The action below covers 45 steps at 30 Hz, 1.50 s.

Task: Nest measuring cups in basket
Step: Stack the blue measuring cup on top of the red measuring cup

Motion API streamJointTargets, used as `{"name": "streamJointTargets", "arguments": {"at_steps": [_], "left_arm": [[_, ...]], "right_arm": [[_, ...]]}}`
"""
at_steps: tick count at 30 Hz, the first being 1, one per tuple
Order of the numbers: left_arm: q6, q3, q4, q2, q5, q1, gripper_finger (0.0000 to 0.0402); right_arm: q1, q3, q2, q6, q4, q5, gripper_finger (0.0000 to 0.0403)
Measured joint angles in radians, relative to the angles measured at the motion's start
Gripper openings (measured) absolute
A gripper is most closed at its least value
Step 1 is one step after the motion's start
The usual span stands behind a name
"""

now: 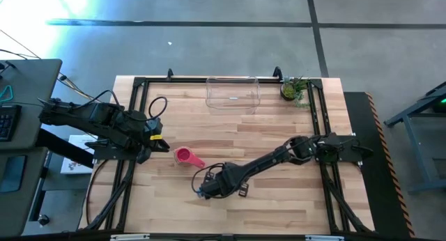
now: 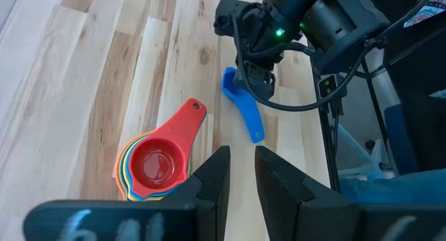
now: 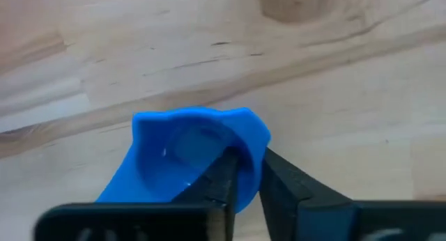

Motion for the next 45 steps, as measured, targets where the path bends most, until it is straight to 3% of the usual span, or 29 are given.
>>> {"name": "streamJointTargets", "arguments": {"at_steps": [4, 25, 33, 40, 45], "left_arm": [[0.000, 0.000, 0.000, 0.000, 0.000, 0.000, 0.0058], [-0.010, 0.000, 0.000, 0.000, 0.034, 0.000, 0.0058], [-0.036, 0.000, 0.004, 0.000, 0.085, 0.001, 0.0058], [-0.144, 0.000, 0.104, 0.000, 0.084, 0.001, 0.0058], [-0.193, 0.000, 0.206, -0.004, 0.086, 0.001, 0.0058]], "right_arm": [[-0.001, 0.001, 0.000, -0.011, -0.004, 0.003, 0.0008], [-0.006, 0.024, -0.042, -0.323, -0.033, -0.038, 0.0003], [-0.068, 0.172, -0.042, -0.612, -0.183, -0.003, 0.0004], [-0.189, 0.278, -0.044, -1.055, -0.250, 0.015, 0.0004], [-0.285, 0.273, -0.056, -1.347, -0.247, -0.046, 0.0004]]}}
